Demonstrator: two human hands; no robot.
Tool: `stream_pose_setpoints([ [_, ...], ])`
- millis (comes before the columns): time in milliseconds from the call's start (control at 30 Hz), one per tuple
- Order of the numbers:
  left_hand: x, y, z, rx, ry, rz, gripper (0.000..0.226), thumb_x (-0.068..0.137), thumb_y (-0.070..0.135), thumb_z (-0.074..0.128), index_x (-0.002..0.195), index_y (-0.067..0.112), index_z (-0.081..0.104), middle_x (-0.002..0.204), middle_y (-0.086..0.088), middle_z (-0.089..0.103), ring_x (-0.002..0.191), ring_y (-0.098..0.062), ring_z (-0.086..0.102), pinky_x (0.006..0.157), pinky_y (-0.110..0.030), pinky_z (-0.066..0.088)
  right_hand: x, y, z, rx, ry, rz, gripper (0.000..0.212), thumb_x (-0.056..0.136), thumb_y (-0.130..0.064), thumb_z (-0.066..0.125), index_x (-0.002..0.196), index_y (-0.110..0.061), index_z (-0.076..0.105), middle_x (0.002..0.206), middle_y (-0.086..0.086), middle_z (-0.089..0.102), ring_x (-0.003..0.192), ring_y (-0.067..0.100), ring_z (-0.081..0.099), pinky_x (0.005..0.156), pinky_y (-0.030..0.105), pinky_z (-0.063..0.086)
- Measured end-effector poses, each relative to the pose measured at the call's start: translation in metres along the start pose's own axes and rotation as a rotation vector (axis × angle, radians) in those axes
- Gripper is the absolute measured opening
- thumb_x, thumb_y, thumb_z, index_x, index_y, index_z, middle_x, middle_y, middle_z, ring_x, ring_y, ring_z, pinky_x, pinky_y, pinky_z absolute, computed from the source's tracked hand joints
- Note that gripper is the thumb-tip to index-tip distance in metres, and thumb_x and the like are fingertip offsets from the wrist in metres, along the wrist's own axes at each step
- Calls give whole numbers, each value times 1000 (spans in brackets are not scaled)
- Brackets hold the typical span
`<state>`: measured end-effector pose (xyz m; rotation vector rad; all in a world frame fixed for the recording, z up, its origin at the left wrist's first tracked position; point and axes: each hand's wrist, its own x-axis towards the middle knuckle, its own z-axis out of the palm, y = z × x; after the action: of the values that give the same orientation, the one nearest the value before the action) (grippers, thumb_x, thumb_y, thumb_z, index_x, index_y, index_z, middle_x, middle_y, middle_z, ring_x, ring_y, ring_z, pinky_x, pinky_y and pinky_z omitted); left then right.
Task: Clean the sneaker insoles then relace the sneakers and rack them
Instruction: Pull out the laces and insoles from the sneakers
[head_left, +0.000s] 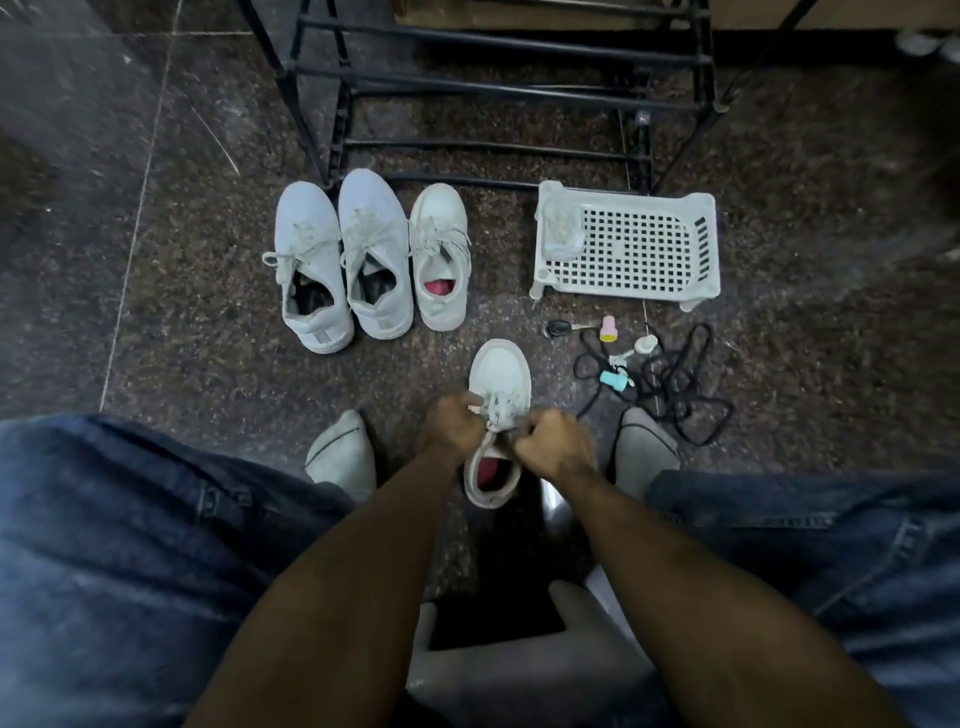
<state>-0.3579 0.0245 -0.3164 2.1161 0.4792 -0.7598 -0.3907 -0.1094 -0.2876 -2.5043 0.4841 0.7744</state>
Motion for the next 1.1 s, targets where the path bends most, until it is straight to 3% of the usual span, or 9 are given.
stream_pose_setpoints([
  [167, -7, 0, 0, 189, -87, 109, 38, 70, 19, 43, 89, 7, 73, 95, -16, 72, 92, -32, 66, 80, -38, 52, 5, 13, 9, -122, -208, -15, 40, 78, -60, 60, 100, -26, 65, 111, 4, 68, 105, 27, 63, 80, 32, 44],
  [267, -10, -4, -3, 338, -84, 181, 20, 79, 5, 53, 87, 10, 71, 95, -16, 71, 93, -32, 65, 77, -35, 50, 6, 13, 16, -81, -161, -16, 37, 80, -53, 62, 99, -22, 67, 108, 6, 69, 100, 29, 65, 77, 31, 46],
  [367, -12, -7, -5, 446, -74, 237, 13, 80, 10, 54, 71, 17, 60, 90, -15, 69, 89, -35, 65, 76, -38, 52, 7, 9, 17, -47, -141, -23, 33, 79, -45, 64, 100, -19, 70, 105, 9, 70, 97, 30, 66, 74, 31, 48],
  [500, -12, -7, -6, 483, -43, 261, 13, 85, 20, 56, 88, 25, 68, 97, -3, 71, 93, -26, 65, 79, -33, 51, 10, 9, 16, -44, -153, -18, 32, 78, -44, 71, 97, -19, 70, 105, 8, 70, 96, 29, 66, 71, 30, 46],
  [700, -4, 5, -12, 62, -24, 197, 30, 76, 2, 52, 58, 26, 58, 80, -10, 72, 72, -21, 62, 69, -28, 49, 10, 8, 17, -57, -120, 10, 43, 79, -40, 74, 112, -15, 65, 117, 11, 67, 106, 31, 64, 79, 35, 50],
  [800, -3, 28, -28, -336, -25, 174, 35, 82, -4, 47, 61, 21, 59, 58, 0, 62, 58, -16, 55, 65, -30, 46, 10, 7, 18, -69, -134, 13, 40, 79, -40, 75, 109, -15, 65, 115, 11, 67, 105, 30, 64, 78, 34, 49],
  [900, 2, 72, -62, -843, 109, 40, 27, 93, 1, 37, 71, 11, 50, 66, -7, 60, 69, -25, 61, 58, -34, 53, 10, 7, 20, -66, -137, 2, 37, 78, -41, 75, 105, -17, 65, 112, 9, 67, 103, 30, 64, 77, 34, 49],
  [1000, 6, 119, -99, -916, 144, 172, 25, 96, 5, 31, 78, 15, 46, 73, -4, 62, 83, -24, 67, 64, -33, 50, 9, 5, 20, -68, -137, 4, 36, 80, -38, 74, 107, -16, 65, 114, 9, 67, 106, 30, 63, 82, 35, 50],
  [1100, 8, 144, -114, -766, 162, 266, 21, 97, 4, 35, 84, 15, 48, 72, -2, 64, 80, -22, 65, 58, -26, 48, 9, 4, 17, -88, -136, -4, 43, 79, -43, 75, 109, -15, 62, 114, 10, 66, 106, 31, 63, 82, 36, 49],
])
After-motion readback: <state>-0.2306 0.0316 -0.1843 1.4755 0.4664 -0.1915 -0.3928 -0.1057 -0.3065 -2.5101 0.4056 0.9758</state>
